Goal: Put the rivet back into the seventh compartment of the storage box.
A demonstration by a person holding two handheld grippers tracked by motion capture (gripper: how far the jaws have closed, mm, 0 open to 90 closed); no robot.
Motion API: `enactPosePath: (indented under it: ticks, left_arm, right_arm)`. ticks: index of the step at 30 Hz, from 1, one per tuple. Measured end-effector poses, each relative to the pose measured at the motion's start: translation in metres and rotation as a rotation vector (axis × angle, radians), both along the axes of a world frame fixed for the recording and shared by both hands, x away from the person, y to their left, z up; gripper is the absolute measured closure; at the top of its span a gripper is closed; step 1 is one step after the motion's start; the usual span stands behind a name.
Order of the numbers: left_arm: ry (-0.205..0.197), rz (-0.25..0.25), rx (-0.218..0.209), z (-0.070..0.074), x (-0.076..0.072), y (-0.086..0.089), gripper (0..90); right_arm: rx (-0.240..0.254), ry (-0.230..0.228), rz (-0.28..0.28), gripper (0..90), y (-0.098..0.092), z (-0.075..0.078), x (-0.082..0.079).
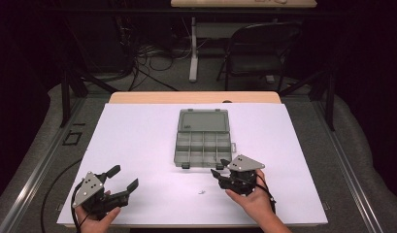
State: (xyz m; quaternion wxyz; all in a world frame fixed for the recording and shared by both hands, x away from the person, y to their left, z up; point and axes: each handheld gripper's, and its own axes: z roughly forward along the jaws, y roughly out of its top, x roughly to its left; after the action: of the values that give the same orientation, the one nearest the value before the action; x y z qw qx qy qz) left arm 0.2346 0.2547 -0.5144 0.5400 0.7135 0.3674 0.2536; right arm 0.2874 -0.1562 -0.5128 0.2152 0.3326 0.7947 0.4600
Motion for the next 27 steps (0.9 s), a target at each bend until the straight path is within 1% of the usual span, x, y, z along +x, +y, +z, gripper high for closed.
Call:
enactPosePath:
  ticks: [2, 4, 9, 12, 13, 19, 21, 22, 23, 27]
  left_arm:
    - [0.001, -0.002, 0.002, 0.0, 0.0, 0.0, 19.5]
    - [-0.003, 0.002, -0.003, 0.0, 0.0, 0.0, 19.5]
    - [0.001, -0.002, 0.002, 0.0, 0.0, 0.0, 19.5]
    - [0.002, -0.004, 0.003, 0.0, 0.0, 0.0, 19.5]
    - [0.002, -0.003, 0.003, 0.0, 0.0, 0.0, 19.5]
    - [0.0, -0.001, -0.001, 0.0, 0.0, 0.0, 19.7]
    - [-0.003, 0.0, -0.002, 0.0, 0.0, 0.0, 19.9]
    - [-0.003, 0.0, -0.003, 0.0, 0.0, 0.0, 19.9]
    - [-0.003, 0.0, -0.003, 0.0, 0.0, 0.0, 19.8]
    - [-0.003, 0.0, -0.004, 0.0, 0.0, 0.0, 19.9]
  right_arm:
    - [0.001, -0.002, 0.007, 52.0, 0.0, -0.002, -0.001]
    - [-0.015, -0.002, 0.018, 55.1, -0.001, -0.003, -0.004]
    - [-0.007, -0.003, 0.029, 57.3, 0.0, -0.006, -0.006]
    - [-0.01, 0.007, 0.029, 57.4, 0.001, -0.008, -0.007]
    - [-0.001, 0.011, 0.033, 57.3, 0.002, -0.01, -0.008]
    - [0.009, 0.018, 0.048, 56.3, 0.004, -0.016, -0.01]
    - [0.004, 0.02, 0.054, 56.2, 0.004, -0.017, -0.01]
    - [0.005, 0.014, 0.052, 56.1, 0.005, -0.018, -0.011]
    - [0.007, 0.026, 0.055, 55.7, 0.005, -0.019, -0.011]
    - [0.013, 0.026, 0.067, 56.6, 0.007, -0.022, -0.011]
